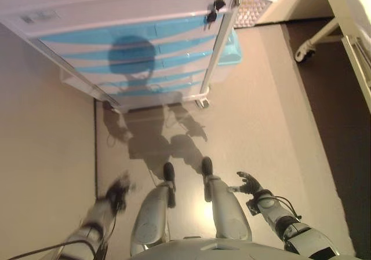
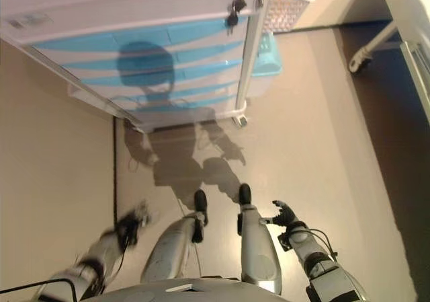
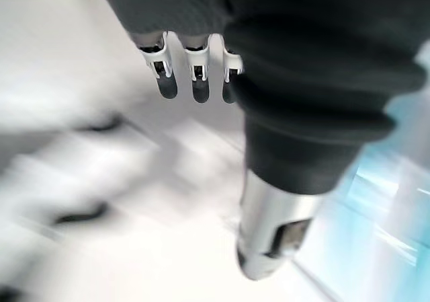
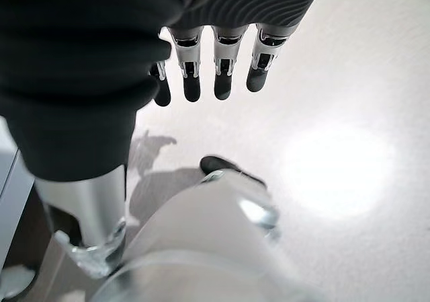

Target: Open the drawer and pick up the medicine

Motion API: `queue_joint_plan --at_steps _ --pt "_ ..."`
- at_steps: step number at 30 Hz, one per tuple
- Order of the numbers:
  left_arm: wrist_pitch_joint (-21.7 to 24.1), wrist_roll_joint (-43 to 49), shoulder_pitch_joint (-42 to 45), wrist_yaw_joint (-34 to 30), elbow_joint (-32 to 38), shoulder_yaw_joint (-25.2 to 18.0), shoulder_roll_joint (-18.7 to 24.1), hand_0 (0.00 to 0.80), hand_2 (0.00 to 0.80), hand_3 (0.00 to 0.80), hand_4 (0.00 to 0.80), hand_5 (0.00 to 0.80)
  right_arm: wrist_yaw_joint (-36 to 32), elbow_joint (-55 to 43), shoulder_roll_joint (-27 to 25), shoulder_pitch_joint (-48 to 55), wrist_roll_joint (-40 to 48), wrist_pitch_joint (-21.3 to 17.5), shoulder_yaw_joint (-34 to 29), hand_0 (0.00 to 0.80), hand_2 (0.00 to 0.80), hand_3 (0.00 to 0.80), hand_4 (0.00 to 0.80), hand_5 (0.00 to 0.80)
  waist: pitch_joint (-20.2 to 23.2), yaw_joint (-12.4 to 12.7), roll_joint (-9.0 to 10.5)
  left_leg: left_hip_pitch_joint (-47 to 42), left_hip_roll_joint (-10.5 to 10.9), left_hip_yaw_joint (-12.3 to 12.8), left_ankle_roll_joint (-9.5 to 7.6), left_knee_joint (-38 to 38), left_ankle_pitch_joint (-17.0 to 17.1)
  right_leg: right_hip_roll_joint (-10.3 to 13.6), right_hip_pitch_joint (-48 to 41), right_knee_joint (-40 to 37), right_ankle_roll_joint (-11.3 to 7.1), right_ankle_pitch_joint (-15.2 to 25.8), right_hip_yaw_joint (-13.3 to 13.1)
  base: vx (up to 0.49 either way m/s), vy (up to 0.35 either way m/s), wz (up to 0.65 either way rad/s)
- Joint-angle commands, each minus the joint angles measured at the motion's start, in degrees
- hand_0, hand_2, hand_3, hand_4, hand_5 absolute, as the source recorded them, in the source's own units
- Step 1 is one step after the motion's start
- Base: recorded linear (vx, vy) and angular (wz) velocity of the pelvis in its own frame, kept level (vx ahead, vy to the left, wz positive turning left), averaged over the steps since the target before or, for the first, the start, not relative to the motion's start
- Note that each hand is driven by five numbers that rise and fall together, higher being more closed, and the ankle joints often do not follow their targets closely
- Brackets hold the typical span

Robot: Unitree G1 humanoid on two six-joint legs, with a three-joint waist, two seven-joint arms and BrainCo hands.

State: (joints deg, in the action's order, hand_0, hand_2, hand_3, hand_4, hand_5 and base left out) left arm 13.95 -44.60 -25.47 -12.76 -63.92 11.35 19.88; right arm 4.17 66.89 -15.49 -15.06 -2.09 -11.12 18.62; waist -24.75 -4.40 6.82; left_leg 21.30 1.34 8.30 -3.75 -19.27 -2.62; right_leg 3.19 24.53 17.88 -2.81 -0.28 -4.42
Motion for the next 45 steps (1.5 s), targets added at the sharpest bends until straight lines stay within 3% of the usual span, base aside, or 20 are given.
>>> queue_joint_plan --at_steps 1,9,11,23,27,32,33,34,35,39,41,45 --pt "3.7 -10.8 -6.7 -3.0 3.2 -4.1 -1.0 0.0 0.0 0.0 0.0 0.0 1.0 -1.3 -3.8 3.0 2.3 -0.5 3.2 0.0 0.0 0.0 0.0 0.0 1.0 -2.8 -1.94 4.3 0.4 -0.3 -1.4 -9.4 -7.7 -2.0 3.7 4.3 1.12 0.5 -0.1 -0.019 0.038 -0.19" --pt "5.2 -27.8 -18.8 -8.3 7.4 -7.3 4.5 0.0 0.0 0.0 0.0 0.0 1.4 -2.0 -3.5 6.4 3.8 -3.6 3.9 0.0 0.0 0.0 0.0 0.0 -0.3 -5.4 0.3 9.1 -0.1 0.8 -1.74 -16.3 -11.9 -3.0 7.1 5.0 1.25 1.3 -1.7 0.013 0.015 -0.33" --pt "6.4 -31.3 -20.6 -9.7 8.4 -7.6 4.9 0.0 0.0 0.0 0.0 0.0 1.6 -2.2 -3.4 7.2 3.8 -4.1 4.1 0.0 0.0 0.0 0.0 0.0 -0.4 -5.8 0.24 9.0 -0.3 0.5 -1.61 -17.8 -14.6 -3.4 6.9 5.4 1.01 0.0 -2.1 0.114 0.033 -0.04" --pt "7.4 -50.1 -31.6 -16.4 9.8 -9.6 9.9 0.0 0.0 0.0 0.0 0.0 0.9 -3.0 -3.5 9.1 4.5 -6.3 5.9 0.0 0.0 0.0 0.0 0.0 -1.0 -7.9 2.07 10.3 -1.1 1.1 -1.97 -22.3 -18.1 -4.0 7.5 4.9 0.8 1.1 -3.4 0.03 -0.008 -0.05" --pt "7.3 -59.0 -34.0 -23.2 11.9 -10.5 10.6 0.0 0.0 0.0 0.0 0.0 0.6 -2.5 -3.2 9.7 4.3 -6.9 6.5 0.0 0.0 0.0 0.0 0.0 -1.0 -8.1 2.49 10.4 -1.2 1.1 -2.03 -22.9 -18.7 -4.3 7.3 4.7 0.8 1.2 -3.7 0.018 -0.03 -0.08" --pt "8.2 -68.4 -36.2 -37.9 17.5 -10.6 11.1 0.0 0.0 0.0 0.0 0.0 0.7 -2.0 -2.6 10.5 4.2 -7.4 8.0 0.0 0.0 0.0 0.0 0.0 -1.0 -7.7 3.35 9.9 -0.9 0.6 -2.15 -22.8 -19.1 -4.7 6.2 4.2 0.79 1.2 -3.7 0.02 -0.059 -0.02" --pt "9.1 -68.4 -36.6 -41.6 18.8 -10.1 11.0 0.329 0.329 0.329 0.329 0.329 0.7 -2.0 -2.6 10.5 4.2 -7.4 8.3 0.0 0.0 0.0 0.0 0.0 -1.0 -7.7 3.5 9.7 -0.9 0.5 -2.15 -22.6 -19.0 -4.8 5.9 4.0 0.81 1.3 -3.6 0.007 -0.054 -0.01" --pt "9.6 -68.4 -36.7 -43.0 19.9 -9.8 11.0 0.489 0.489 0.489 0.489 0.489 0.6 -2.1 -2.6 10.6 4.1 -7.2 8.3 0.0 0.0 0.0 0.0 0.0 -1.1 -7.5 3.59 9.5 -0.7 0.4 -2.15 -22.3 -18.9 -4.9 5.7 3.8 0.84 1.3 -3.7 0.003 -0.052 -0.02" --pt "10.9 -68.4 -36.9 -45.2 21.6 -9.0 10.9 0.8 0.8 0.8 0.8 0.8 0.6 -2.3 -2.6 10.6 4.0 -7.1 8.5 0.0 0.0 0.0 0.0 0.0 -1.2 -7.4 3.65 9.3 -0.6 0.2 -2.19 -22.0 -18.8 -5.0 5.4 3.6 0.87 1.3 -3.7 -0.003 -0.048 -0.02" --pt "13.3 -68.0 -37.0 -52.9 26.5 -6.3 11.4 0.8 0.8 0.8 0.8 0.8 0.5 -2.8 -2.6 10.8 3.6 -6.5 8.6 0.0 0.0 0.0 0.0 0.0 -1.6 -6.5 3.6 8.4 -0.3 -0.7 -2.35 -20.8 -18.3 -5.1 4.1 3.1 0.92 1.3 -3.5 -0.013 -0.058 -0.01" --pt "13.2 -65.7 -36.7 -54.5 29.1 -5.5 11.7 0.8 0.8 0.8 0.8 0.8 0.8 -3.2 -2.6 10.7 3.2 -6.1 8.7 0.0 0.0 0.0 0.0 0.0 -2.0 -6.1 4.02 8.3 0.0 -0.5 -2.36 -19.7 -16.1 -4.7 3.5 2.0 1.07 2.7 -3.3 -0.116 -0.102 0.09" --pt "10.5 -56.5 -34.0 -53.2 35.1 -4.6 11.6 0.8 0.8 0.8 0.8 0.8 1.0 -4.5 -2.7 10.3 3.1 -4.7 8.4 0.0 0.0 0.0 0.0 0.0 -2.3 -4.5 3.5 6.3 0.9 -1.8 -2.21 -16.5 -14.5 -4.3 1.2 0.5 1.21 2.6 -3.0 -0.053 -0.072 0.13"
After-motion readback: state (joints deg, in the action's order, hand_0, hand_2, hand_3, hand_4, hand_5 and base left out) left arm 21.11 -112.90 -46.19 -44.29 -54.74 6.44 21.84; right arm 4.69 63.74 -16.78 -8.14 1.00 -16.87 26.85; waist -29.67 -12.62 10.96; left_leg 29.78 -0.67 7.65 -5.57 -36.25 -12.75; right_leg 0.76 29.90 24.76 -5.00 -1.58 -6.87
